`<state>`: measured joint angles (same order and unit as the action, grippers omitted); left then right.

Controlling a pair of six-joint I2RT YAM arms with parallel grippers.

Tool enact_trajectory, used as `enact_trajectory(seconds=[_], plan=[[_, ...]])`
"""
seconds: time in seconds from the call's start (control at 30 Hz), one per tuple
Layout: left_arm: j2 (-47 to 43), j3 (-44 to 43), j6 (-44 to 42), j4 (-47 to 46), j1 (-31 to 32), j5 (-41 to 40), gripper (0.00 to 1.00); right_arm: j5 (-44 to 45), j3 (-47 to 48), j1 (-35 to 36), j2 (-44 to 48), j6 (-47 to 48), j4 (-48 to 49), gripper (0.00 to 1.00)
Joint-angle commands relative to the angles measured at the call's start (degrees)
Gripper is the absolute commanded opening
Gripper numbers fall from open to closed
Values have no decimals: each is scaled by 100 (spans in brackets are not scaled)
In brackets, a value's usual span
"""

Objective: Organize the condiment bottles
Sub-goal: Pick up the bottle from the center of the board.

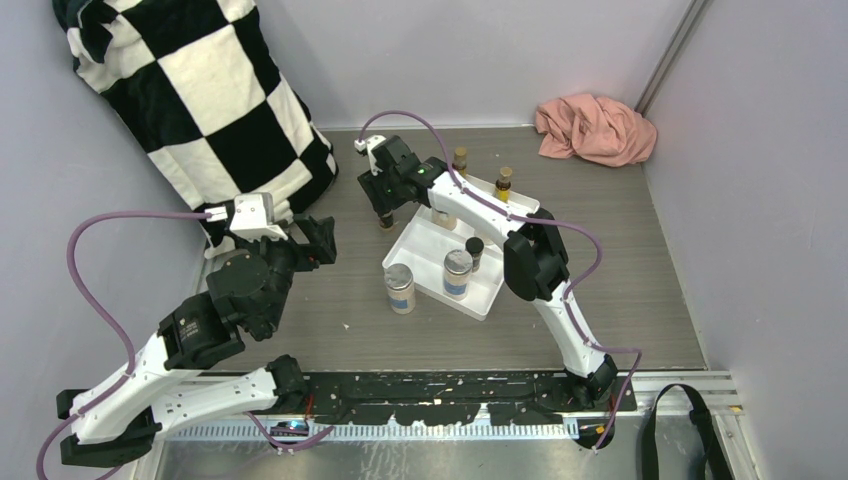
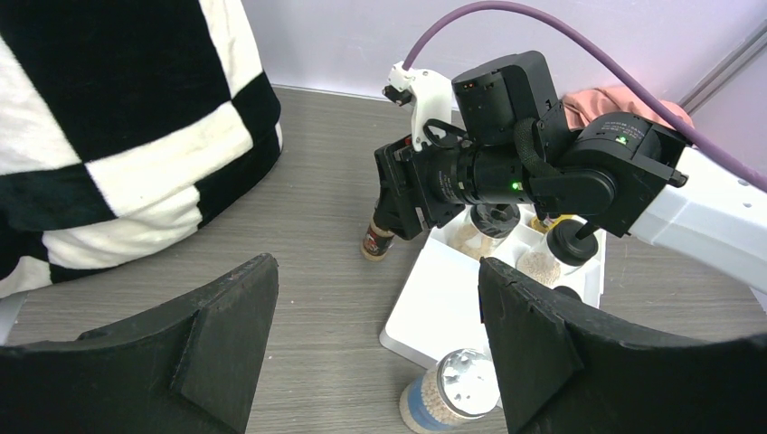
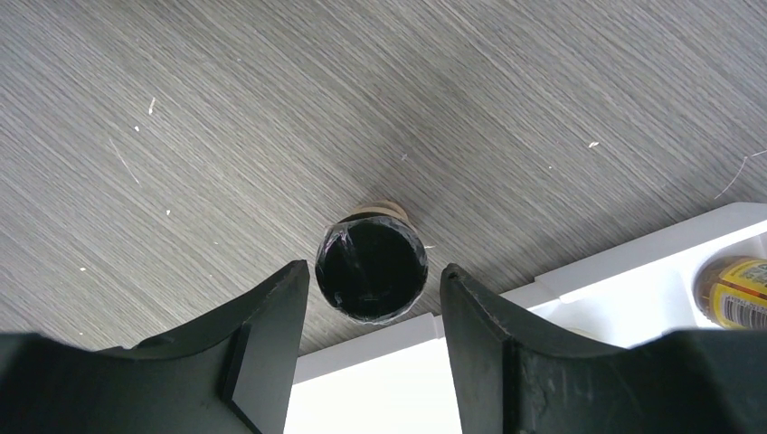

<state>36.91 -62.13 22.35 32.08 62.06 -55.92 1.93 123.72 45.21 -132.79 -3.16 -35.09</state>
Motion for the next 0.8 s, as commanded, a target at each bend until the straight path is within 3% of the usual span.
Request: enact_trajectory(seconds=[0.0,0.4,0.57,0.77], plan=[[18,-96,70,-135,-19,-70,82,-109,203,27,-50,-54,169,61],[1,-16,-43,-280,-22,-118,83,-114,378,30,-283,-80,122,60],[-9,11,-99,-344,-27,-130,82,-325,522,26,-342,-56,44,42],[2,11,-108,-358,-27,-113,82,-324,680,31,-348,-37,-57,31]])
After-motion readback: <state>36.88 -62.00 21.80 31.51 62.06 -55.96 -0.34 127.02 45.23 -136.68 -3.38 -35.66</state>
